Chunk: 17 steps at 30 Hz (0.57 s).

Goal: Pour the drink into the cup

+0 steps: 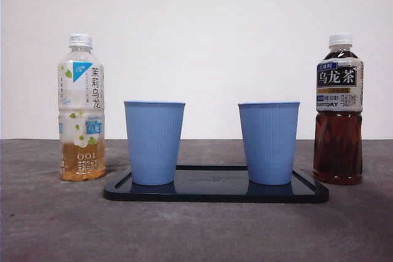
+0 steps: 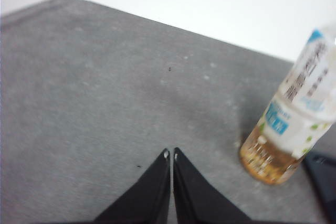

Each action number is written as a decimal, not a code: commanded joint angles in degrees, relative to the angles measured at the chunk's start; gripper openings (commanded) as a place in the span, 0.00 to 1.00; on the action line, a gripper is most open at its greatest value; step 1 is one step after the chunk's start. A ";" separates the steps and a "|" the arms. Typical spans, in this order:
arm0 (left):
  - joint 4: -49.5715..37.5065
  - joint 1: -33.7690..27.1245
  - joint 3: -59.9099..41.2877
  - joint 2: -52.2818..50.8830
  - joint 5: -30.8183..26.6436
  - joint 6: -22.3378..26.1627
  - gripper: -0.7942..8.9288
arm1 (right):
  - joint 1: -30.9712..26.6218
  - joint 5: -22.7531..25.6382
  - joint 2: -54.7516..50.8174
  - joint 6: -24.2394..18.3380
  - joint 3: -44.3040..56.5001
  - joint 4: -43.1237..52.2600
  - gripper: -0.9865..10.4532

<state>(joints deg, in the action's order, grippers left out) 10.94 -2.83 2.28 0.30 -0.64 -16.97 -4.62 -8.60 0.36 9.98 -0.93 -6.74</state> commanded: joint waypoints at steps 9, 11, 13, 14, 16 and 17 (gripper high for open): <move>-0.52 -0.15 2.45 -0.11 2.23 -11.15 0.09 | -0.07 -3.41 -0.15 11.21 -0.70 4.02 0.09; 0.17 -0.15 4.59 -0.02 2.62 -11.19 0.09 | -0.07 -2.97 -0.15 11.78 -2.40 3.54 0.09; 0.63 -0.15 6.93 0.22 2.62 -11.17 0.09 | -0.07 -2.78 -0.13 11.78 -4.37 3.28 0.09; 1.01 -0.15 8.41 0.48 2.62 -11.15 0.09 | -0.07 -2.78 -0.11 11.78 -5.53 3.28 0.09; 1.79 -0.15 11.32 1.38 2.62 -10.86 0.09 | -0.07 -2.58 -0.07 11.74 -7.93 3.08 0.09; 2.16 -0.15 12.92 2.08 2.62 -10.54 0.09 | -0.07 -2.10 0.17 11.72 -9.38 2.82 0.09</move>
<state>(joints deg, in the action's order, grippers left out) 13.13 -2.83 13.74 1.80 1.76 -27.79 -4.60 -11.05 0.43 20.93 -9.17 -4.12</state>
